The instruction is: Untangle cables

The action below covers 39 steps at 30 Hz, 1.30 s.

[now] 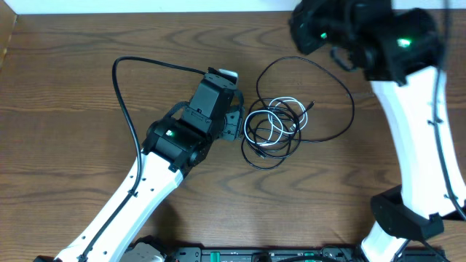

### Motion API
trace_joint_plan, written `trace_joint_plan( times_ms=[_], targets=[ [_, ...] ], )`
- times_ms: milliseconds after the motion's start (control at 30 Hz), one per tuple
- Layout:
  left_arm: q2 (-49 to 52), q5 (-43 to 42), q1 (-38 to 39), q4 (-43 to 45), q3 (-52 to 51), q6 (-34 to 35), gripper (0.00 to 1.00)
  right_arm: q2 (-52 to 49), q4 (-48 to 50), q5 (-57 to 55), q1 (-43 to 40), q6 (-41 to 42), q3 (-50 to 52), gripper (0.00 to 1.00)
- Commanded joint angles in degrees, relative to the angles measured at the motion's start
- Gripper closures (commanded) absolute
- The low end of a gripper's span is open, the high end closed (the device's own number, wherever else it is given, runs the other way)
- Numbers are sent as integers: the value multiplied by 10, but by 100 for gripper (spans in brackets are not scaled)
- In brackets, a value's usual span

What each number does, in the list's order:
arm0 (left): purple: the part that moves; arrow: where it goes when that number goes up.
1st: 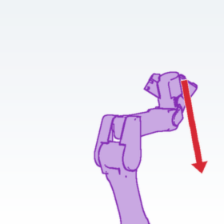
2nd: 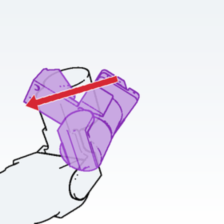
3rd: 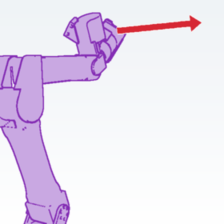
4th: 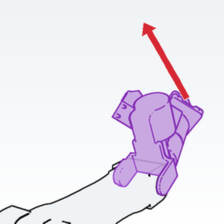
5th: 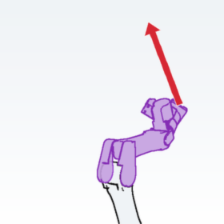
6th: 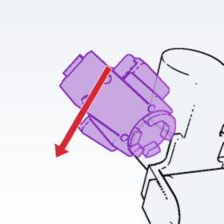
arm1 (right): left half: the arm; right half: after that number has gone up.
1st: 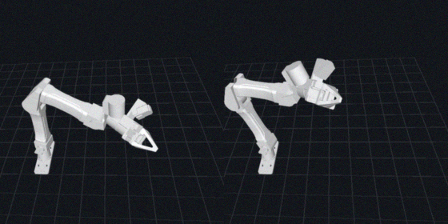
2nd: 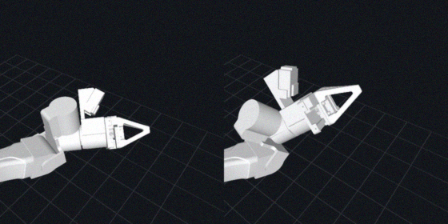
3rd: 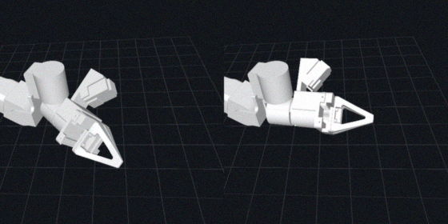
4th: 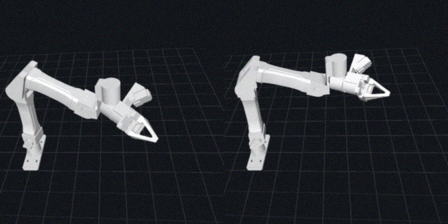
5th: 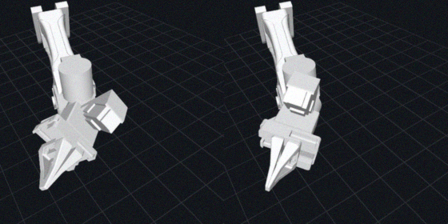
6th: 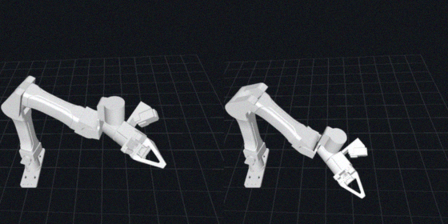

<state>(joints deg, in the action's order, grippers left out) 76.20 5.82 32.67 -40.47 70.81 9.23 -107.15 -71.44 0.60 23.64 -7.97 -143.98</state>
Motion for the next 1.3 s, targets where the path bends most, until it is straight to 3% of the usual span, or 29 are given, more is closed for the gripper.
trace_joint_plan(
  times_ms=[0,33,100,200,400,600,867,1067,1267],
  targets=[
    [2,-5,-2,3,7,9,35,15,-10,-41,-15,5,-45,99],
    [2,-8,-2,5,7,9,35,13,-32,-40,-20,9,-42,95],
    [2,-16,-2,7,7,9,35,2,-84,-41,-25,21,-23,58],
    [2,-18,-2,6,7,9,35,-15,-134,-41,-27,35,39,33],
    [2,-18,-2,6,7,9,35,-26,-91,-41,-30,106,252,14],
    [2,-18,-2,6,7,9,35,-26,4,-41,-31,139,437,13],
    [2,-18,-2,6,7,9,34,-26,138,12,-32,135,600,15],
    [7,-17,-2,6,7,6,35,-26,210,42,-32,137,662,19],
    [48,39,-2,13,6,2,40,-26,239,66,-32,137,678,20]
  ],
)
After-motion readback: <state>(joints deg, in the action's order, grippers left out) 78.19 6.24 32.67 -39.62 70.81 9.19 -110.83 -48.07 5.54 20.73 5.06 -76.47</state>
